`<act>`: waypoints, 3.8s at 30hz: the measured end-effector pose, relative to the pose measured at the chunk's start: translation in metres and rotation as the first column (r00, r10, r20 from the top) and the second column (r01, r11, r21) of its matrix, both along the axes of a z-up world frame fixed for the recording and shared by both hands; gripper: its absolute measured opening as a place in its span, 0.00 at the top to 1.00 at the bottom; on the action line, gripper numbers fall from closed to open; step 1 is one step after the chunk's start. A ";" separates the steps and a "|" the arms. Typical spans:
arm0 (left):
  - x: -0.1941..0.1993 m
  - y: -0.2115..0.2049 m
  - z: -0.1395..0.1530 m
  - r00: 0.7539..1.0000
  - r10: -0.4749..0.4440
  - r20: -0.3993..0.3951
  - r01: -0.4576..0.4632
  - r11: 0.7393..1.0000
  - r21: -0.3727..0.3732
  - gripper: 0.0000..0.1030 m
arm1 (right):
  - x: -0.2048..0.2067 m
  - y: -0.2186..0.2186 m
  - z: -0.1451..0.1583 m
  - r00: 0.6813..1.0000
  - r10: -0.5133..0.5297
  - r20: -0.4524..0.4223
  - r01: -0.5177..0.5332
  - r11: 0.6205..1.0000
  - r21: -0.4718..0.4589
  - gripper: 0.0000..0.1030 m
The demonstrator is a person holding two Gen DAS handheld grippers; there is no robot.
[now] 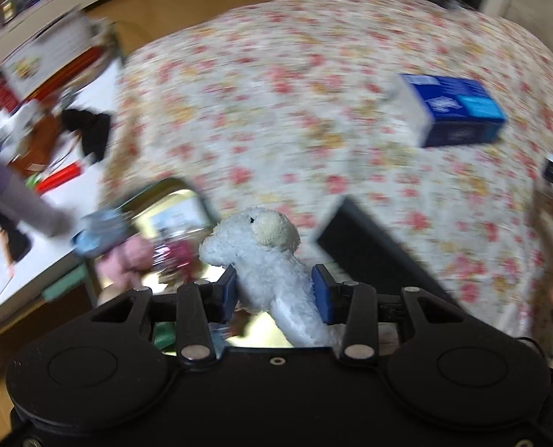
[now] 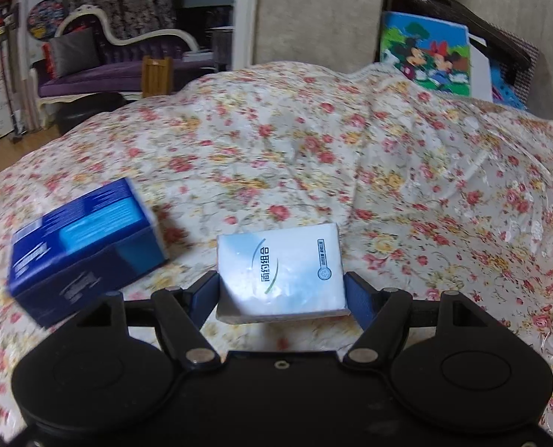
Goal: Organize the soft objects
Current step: 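Carry the bear in left tool and tissue pack in right tool to the tray, then open the left tool over the tray while the right tool releases the tissue pack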
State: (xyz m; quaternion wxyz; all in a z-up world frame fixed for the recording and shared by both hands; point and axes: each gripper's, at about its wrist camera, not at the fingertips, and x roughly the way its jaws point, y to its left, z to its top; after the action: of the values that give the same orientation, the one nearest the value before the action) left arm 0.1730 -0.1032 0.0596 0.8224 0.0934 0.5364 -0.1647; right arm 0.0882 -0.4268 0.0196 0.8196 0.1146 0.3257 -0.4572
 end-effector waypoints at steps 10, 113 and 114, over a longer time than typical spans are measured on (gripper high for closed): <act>0.013 0.082 -0.036 0.985 0.163 -0.051 -0.164 0.986 -0.010 0.59 | -0.018 0.061 0.048 0.991 0.122 0.059 -0.125 0.990 0.058 0.31; 0.041 0.126 -0.110 0.980 0.201 0.012 -0.201 0.978 0.055 0.30 | 0.029 0.340 -0.032 0.657 0.699 -0.283 -0.582 0.709 0.399 0.28; 0.039 0.126 -0.111 0.980 0.200 0.015 -0.200 0.978 0.060 0.30 | 0.028 0.339 -0.032 0.662 0.694 -0.283 -0.576 0.712 0.401 0.28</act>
State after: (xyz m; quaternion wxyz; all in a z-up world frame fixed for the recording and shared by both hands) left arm 0.2125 0.0228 -0.0513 0.8340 0.0649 0.5441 -0.0642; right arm 0.1158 -0.0879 -0.0121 0.8145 0.0059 0.5711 -0.1017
